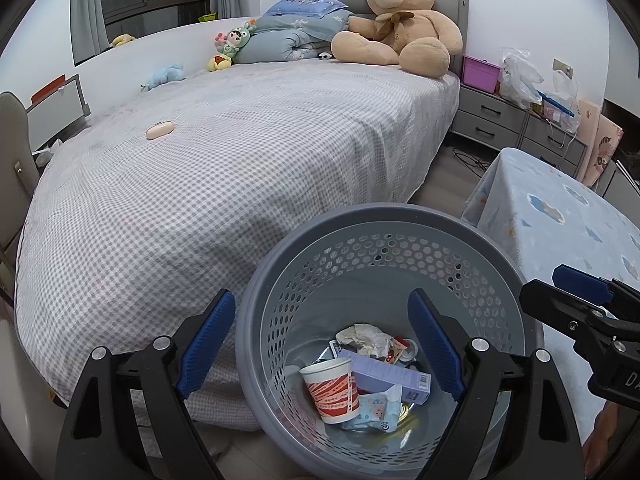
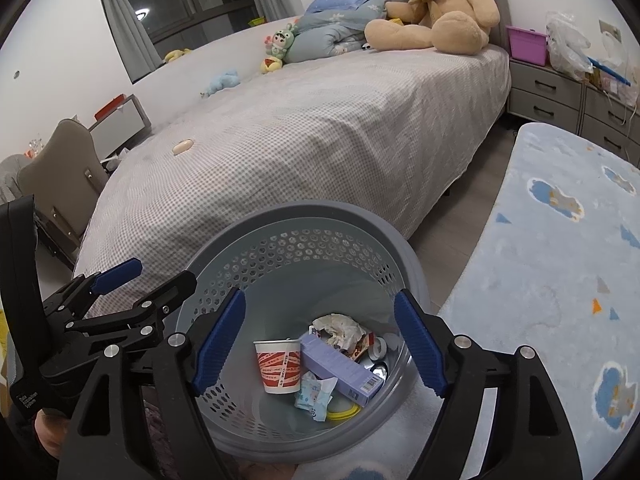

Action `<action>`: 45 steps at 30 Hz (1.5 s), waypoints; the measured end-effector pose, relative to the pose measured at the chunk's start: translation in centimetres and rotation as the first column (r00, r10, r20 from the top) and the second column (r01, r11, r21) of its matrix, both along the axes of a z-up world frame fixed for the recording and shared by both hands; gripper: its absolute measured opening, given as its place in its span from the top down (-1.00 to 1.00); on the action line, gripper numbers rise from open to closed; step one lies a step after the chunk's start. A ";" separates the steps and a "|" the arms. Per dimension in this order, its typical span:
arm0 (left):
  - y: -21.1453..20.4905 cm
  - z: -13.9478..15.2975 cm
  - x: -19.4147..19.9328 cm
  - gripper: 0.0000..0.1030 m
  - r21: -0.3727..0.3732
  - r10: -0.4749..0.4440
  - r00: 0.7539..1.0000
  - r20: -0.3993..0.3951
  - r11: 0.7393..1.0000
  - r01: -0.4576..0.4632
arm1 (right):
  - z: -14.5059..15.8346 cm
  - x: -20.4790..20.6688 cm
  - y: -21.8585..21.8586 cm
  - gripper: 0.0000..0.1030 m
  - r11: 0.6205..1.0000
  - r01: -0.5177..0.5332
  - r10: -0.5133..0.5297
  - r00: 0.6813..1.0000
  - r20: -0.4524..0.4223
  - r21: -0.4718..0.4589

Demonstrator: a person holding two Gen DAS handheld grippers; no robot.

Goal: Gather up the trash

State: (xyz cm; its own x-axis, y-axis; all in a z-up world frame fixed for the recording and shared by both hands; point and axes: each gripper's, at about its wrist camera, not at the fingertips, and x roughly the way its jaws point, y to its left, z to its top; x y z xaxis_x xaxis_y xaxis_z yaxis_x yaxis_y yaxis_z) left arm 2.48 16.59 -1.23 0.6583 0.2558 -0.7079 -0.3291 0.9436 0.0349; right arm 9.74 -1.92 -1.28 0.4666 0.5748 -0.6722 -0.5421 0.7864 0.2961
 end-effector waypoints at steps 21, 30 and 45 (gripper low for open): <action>0.2 0.1 0.2 -0.64 -0.006 0.002 1.000 0.000 1.000 -0.002 | -0.6 0.1 0.2 -0.57 1.000 0.004 -0.004 1.000 -0.003 -0.017; 0.0 0.0 0.2 -0.64 -0.002 0.001 1.000 -0.004 1.000 -0.001 | -0.7 0.1 0.2 -0.58 1.000 0.004 -0.004 1.000 -0.005 -0.019; 0.2 -0.1 0.2 -0.64 0.011 0.009 1.000 -0.008 1.000 -0.009 | -0.7 0.1 0.2 -0.58 1.000 0.003 -0.003 1.000 -0.005 -0.020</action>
State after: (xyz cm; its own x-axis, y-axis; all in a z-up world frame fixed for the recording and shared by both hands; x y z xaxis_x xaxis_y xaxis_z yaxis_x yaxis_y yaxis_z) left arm 2.67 16.75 -1.30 0.6500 0.2695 -0.7106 -0.3373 0.9402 0.0480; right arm 9.88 -1.67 -2.02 0.4645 0.5596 -0.6863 -0.5384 0.7938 0.2829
